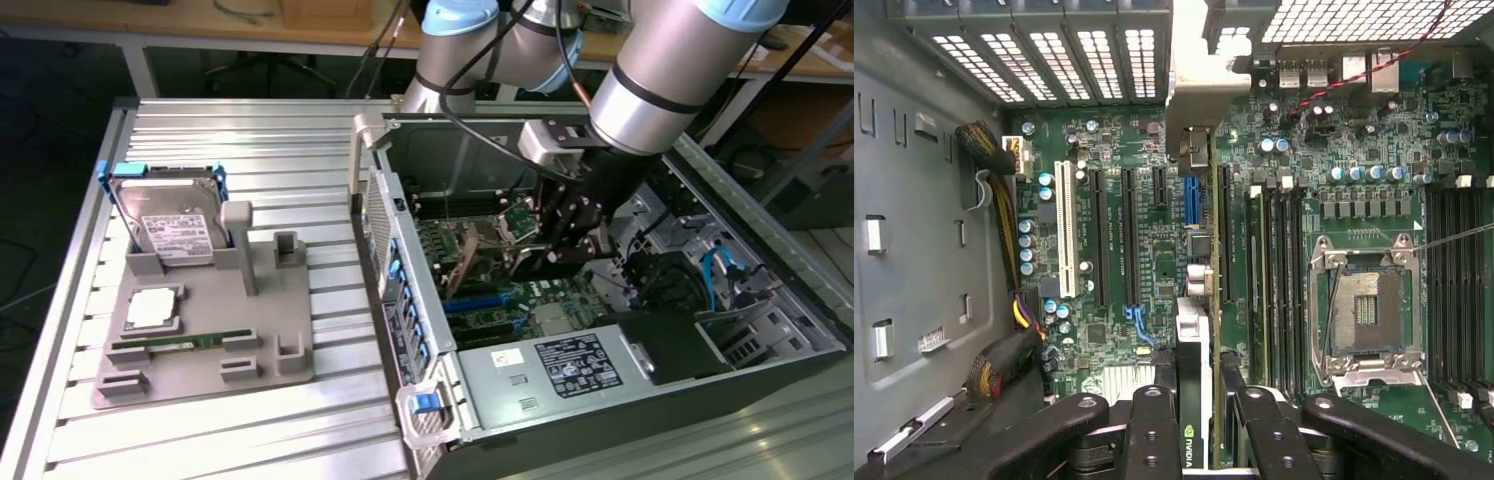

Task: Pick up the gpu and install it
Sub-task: 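Insert the gpu into the slot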

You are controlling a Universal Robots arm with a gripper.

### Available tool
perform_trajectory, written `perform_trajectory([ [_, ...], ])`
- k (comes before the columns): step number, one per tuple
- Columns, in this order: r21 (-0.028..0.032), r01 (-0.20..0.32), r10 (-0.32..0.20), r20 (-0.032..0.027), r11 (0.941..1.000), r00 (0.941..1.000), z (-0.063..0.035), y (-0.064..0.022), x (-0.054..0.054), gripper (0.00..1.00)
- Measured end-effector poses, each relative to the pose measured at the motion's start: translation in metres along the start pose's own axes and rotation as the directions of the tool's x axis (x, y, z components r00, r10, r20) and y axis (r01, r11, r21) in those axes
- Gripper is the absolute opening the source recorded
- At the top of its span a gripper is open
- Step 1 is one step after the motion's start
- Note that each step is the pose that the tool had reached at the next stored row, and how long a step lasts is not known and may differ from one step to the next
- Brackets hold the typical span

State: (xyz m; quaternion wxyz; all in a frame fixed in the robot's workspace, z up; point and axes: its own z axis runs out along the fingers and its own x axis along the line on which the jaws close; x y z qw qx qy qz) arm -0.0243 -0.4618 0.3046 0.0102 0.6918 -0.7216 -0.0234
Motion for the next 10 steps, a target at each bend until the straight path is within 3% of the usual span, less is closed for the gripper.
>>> perform_trajectory([
  [1, -0.0027, 0.0, 0.0, -0.0001, 1.0, 1.0, 0.0003, 0.0, 0.0, 0.27],
  [10, -0.0039, 0.0, 0.0, -0.0002, 1.0, 1.0, 0.0003, 0.0, 0.0, 0.27],
])
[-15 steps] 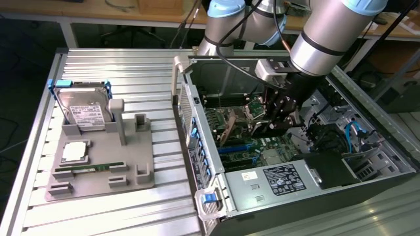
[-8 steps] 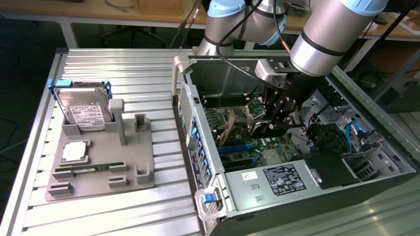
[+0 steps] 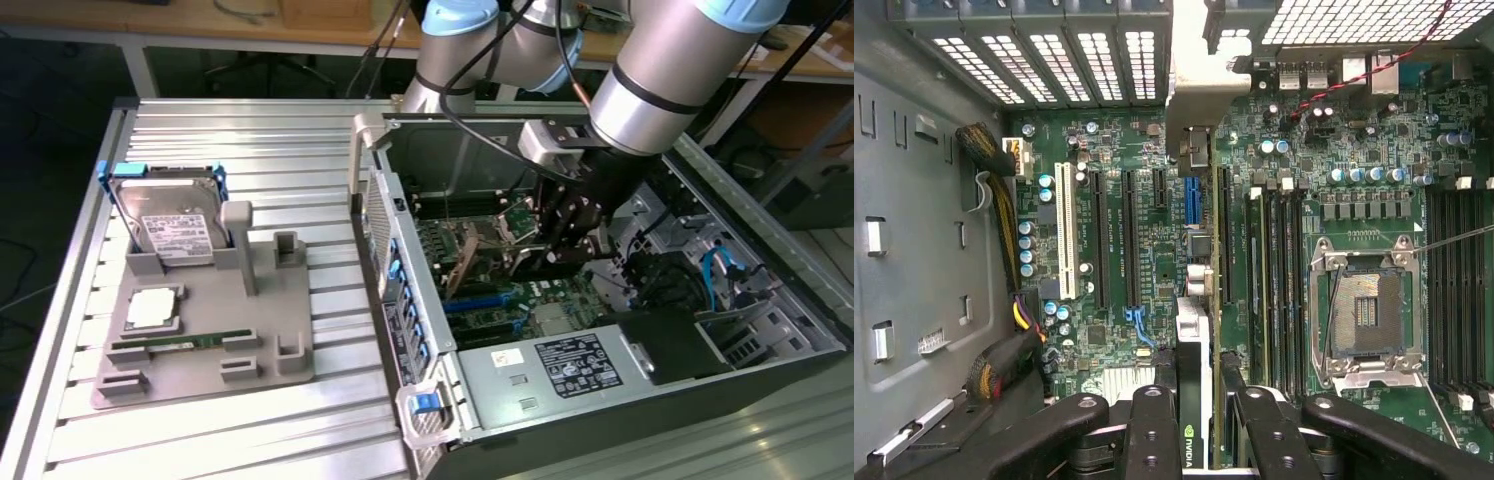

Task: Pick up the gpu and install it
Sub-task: 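Insert the gpu into the slot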

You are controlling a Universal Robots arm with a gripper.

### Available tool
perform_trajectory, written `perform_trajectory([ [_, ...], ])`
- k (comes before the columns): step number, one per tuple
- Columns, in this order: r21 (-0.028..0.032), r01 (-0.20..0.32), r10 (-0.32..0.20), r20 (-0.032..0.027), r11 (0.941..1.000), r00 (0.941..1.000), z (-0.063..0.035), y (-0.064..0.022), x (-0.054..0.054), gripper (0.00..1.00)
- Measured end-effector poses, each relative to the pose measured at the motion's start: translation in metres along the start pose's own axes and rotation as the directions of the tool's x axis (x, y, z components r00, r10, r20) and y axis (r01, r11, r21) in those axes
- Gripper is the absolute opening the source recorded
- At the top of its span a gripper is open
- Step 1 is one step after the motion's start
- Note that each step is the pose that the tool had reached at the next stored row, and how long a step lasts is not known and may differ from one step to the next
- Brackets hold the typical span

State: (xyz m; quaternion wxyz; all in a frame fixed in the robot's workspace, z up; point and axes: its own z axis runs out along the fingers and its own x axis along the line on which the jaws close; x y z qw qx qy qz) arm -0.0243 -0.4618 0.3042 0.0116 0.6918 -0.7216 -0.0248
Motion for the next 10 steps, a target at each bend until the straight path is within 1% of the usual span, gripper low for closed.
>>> perform_trajectory([
  [2, 0.0, 0.0, 0.0, 0.0001, 1.0, 1.0, 0.0001, 0.0, 0.0, 0.27],
  [6, 0.0, 0.0, 0.0, 0.0002, 1.0, 1.0, 0.0049, 0.0022, 0.001, 0.27],
  [7, 0.0002, 0.0, 0.0, -0.0001, 1.0, 1.0, 0.0074, 0.0029, 0.002, 0.27],
  [8, 0.0019, 0.0, 0.0, 0.0002, 1.0, 1.0, 0.0098, 0.0049, 0.003, 0.27],
  [10, 0.0032, 0.008, -0.008, -0.0008, 1.0, 1.0, 0.0118, 0.0069, 0.003, 0.27],
])
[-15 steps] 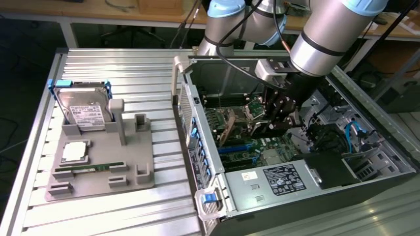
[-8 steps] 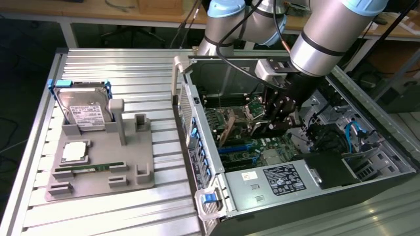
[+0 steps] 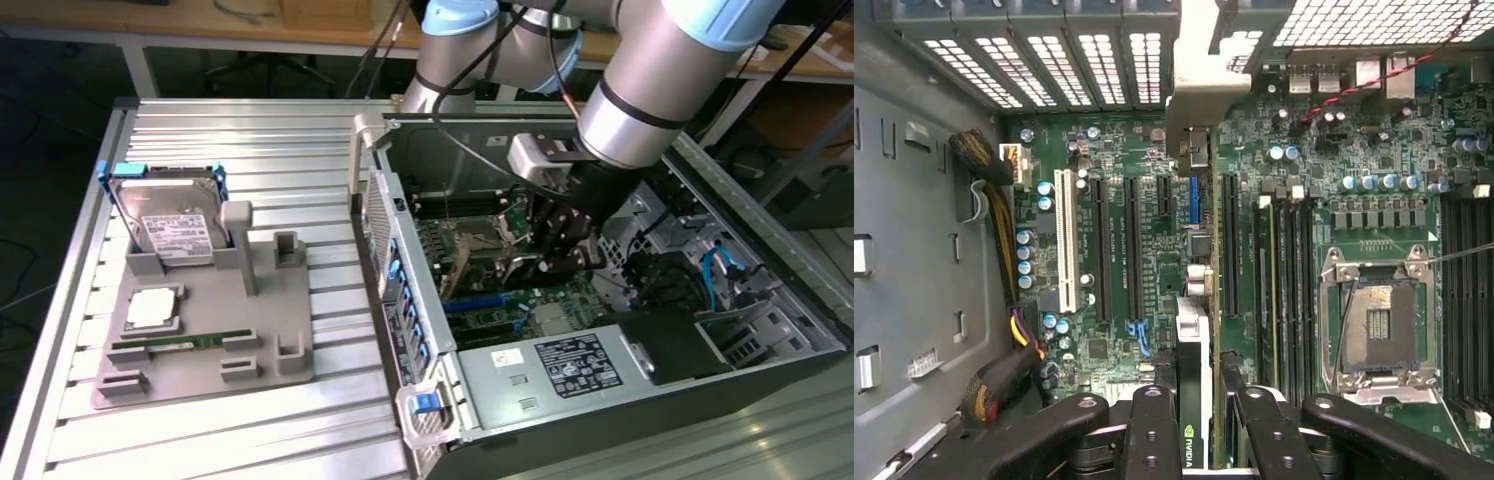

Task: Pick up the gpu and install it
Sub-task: 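Insert the gpu into the slot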

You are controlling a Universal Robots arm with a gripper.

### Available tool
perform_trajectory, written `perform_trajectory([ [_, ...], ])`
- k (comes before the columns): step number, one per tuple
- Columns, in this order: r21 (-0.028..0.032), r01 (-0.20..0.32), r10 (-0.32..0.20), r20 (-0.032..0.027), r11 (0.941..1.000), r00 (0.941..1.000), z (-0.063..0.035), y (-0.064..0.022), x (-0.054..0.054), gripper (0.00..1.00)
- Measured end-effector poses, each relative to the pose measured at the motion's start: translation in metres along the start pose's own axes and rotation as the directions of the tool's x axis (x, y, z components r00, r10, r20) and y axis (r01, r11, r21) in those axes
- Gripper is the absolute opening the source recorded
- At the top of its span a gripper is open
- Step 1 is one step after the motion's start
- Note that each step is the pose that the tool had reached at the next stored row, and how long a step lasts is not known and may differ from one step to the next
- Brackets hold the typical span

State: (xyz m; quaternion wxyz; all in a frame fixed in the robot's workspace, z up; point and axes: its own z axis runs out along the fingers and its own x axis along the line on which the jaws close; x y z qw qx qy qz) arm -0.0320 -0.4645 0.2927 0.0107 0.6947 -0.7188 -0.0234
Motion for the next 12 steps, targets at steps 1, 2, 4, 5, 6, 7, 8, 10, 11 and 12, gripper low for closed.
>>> perform_trajectory([
  [1, 0.0007, 0.003, -0.003, -0.0004, 1.0, 1.0, 0.0005, 0.0008, 0.0, 0.27],
  [2, 0.001, 0.005, -0.005, -0.0005, 1.0, 1.0, 0.0019, 0.0028, 0.0, 0.27],
  [4, 0.0011, 0.005, -0.005, -0.0005, 1.0, 1.0, 0.0044, 0.0065, 0.001, 0.27],
  [5, 0.0011, 0.005, -0.005, -0.0005, 1.0, 1.0, 0.0058, 0.0081, 0.001, 0.27],
  [6, 0.0011, 0.005, -0.005, -0.0004, 1.0, 1.0, 0.0068, 0.0097, 0.001, 0.27],
  [7, 0.0011, 0.005, -0.005, -0.0006, 1.0, 1.0, 0.0076, 0.0115, 0.001, 0.27],
  [8, 0.001, 0.005, -0.005, -0.0006, 1.0, 1.0, 0.0095, 0.0146, 0.001, 0.27],
  [10, 0.0011, 0.005, -0.005, -0.0005, 1.0, 1.0, 0.014, 0.0194, 0.0, 0.27],
  [11, 0.0011, 0.005, -0.005, -0.0006, 1.0, 1.0, 0.015, 0.0206, 0.0, 0.27],
  [12, 0.001, 0.005, -0.005, -0.0008, 1.0, 1.0, 0.0155, 0.0213, -0.001, 0.27],
])
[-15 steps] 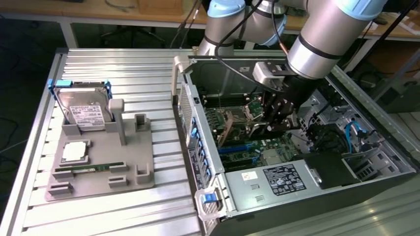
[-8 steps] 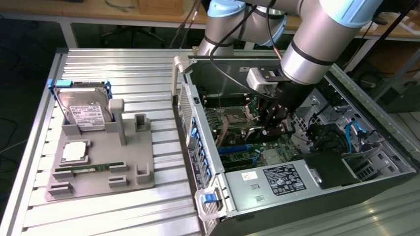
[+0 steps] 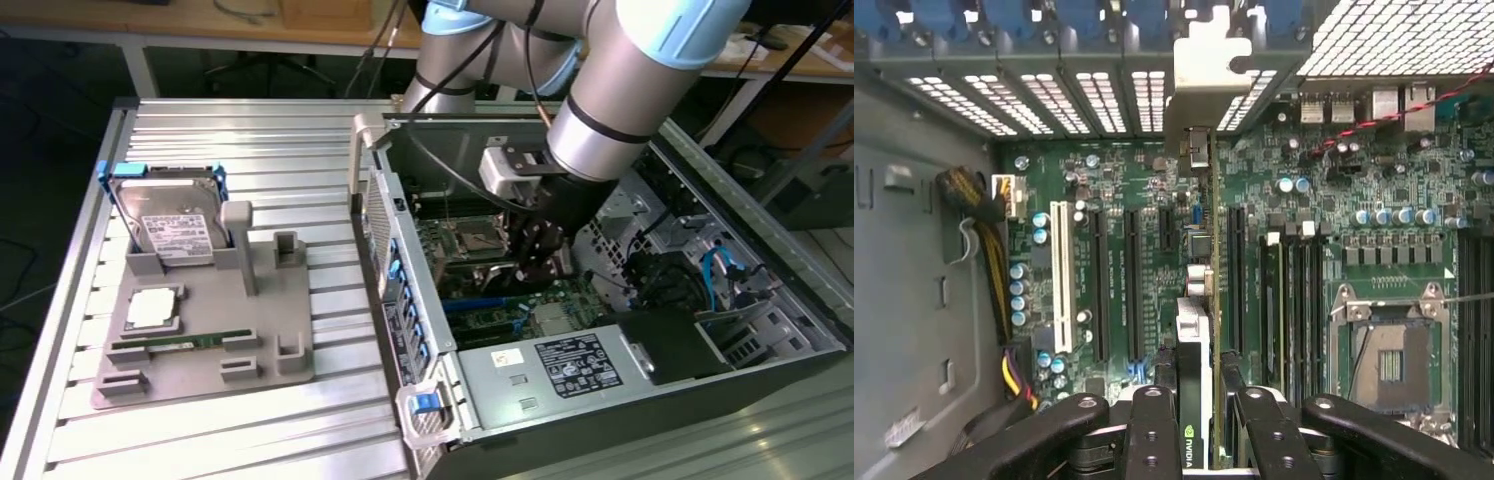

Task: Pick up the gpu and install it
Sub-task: 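Insert the gpu into the slot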

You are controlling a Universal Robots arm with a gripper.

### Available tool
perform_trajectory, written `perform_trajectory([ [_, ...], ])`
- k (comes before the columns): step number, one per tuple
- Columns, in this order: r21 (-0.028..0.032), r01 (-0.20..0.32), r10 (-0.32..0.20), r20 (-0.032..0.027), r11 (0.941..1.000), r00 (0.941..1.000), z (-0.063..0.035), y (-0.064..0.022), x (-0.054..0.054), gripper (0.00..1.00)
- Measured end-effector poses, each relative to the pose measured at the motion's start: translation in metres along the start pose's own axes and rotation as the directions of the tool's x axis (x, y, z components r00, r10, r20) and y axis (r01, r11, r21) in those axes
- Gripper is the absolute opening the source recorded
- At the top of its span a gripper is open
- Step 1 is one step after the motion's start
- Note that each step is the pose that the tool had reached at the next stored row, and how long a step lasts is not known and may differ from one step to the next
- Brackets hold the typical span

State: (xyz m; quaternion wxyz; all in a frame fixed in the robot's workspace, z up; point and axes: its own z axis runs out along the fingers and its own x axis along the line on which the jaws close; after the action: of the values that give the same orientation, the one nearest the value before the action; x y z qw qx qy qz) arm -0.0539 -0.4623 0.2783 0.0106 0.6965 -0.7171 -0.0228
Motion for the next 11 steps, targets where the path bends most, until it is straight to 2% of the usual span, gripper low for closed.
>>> perform_trajectory([
  [11, 0.0001, 0.0, 0.0, 0.0003, 1.0, 1.0, 0.0081, 0.0135, -0.003, 0.27],
])
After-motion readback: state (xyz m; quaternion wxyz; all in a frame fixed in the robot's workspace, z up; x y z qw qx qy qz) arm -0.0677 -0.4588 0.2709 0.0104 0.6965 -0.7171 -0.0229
